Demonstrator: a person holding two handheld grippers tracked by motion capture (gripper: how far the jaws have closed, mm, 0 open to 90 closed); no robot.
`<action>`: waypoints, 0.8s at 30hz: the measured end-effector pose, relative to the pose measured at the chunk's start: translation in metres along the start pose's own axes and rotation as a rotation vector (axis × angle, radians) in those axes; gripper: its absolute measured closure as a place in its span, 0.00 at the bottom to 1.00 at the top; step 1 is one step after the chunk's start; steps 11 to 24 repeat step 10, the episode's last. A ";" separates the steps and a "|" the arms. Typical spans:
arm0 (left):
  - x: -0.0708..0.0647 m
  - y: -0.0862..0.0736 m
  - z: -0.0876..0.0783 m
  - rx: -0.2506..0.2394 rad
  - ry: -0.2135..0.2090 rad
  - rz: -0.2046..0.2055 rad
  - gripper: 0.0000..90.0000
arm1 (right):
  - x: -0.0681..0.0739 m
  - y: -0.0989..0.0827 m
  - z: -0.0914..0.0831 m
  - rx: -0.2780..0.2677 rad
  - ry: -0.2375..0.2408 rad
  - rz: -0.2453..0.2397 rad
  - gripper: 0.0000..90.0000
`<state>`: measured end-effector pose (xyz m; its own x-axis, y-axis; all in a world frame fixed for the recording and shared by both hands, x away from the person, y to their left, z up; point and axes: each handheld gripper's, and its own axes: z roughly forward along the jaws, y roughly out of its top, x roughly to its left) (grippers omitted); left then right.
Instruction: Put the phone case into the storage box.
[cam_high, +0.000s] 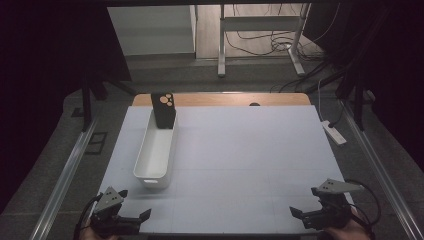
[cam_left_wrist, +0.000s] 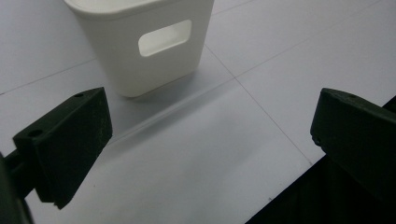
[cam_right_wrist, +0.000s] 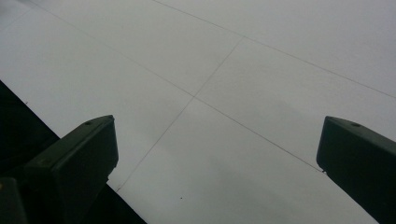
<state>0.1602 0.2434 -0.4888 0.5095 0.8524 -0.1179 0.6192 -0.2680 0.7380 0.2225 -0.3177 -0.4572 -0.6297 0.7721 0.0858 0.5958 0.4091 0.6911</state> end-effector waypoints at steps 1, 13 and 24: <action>0.000 0.000 0.000 0.000 0.003 -0.003 0.00 | 0.000 0.000 0.000 0.000 0.000 0.000 0.00; -0.003 0.002 0.004 0.032 0.033 0.017 0.01 | 0.000 0.000 0.001 0.006 0.000 -0.007 0.00; -0.003 0.002 0.004 0.032 0.033 0.017 0.01 | 0.000 0.000 0.001 0.006 0.000 -0.007 0.00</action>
